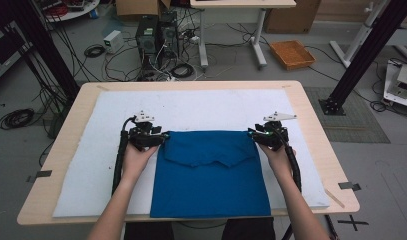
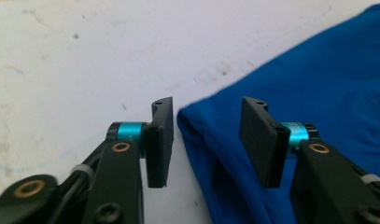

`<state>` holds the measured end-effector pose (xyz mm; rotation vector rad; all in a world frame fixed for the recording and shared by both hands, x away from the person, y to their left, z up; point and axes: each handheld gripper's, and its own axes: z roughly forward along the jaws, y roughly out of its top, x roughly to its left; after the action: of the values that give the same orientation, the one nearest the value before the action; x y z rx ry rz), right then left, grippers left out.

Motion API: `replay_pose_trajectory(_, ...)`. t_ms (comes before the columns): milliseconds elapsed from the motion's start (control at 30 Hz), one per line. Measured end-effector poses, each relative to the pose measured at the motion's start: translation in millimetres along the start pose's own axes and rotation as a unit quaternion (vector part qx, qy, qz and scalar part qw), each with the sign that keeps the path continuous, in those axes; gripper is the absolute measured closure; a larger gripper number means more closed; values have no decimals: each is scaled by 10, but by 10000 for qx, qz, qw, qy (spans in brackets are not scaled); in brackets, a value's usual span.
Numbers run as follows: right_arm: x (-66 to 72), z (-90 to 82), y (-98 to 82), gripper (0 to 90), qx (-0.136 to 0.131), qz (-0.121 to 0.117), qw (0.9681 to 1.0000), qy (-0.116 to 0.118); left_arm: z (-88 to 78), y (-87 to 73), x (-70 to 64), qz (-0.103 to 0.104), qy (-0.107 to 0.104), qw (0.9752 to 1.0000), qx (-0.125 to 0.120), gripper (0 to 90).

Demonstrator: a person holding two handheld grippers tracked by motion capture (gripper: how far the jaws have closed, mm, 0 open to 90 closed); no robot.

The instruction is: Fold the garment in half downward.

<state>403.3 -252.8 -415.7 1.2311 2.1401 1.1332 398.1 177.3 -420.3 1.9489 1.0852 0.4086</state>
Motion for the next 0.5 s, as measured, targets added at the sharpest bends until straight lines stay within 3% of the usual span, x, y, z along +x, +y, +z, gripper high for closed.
replay_pose_trajectory(200, 103, -261, -119, 600, -83, 16, 9999, 80, -148, -187, -138, -87, -308, 9992, 258, 524)
replay_pose_trajectory(333, 164, -376, -259, 602, -98, 160, 9996, 206, -159, -306, -195, -458, -511, 9967, 444, 594)
replay_pose_trajectory(500, 164, -407, -415, 603, -3, 358, 9990, 251, -136, -359, -207, -733, -622, 9938, 565, 632)
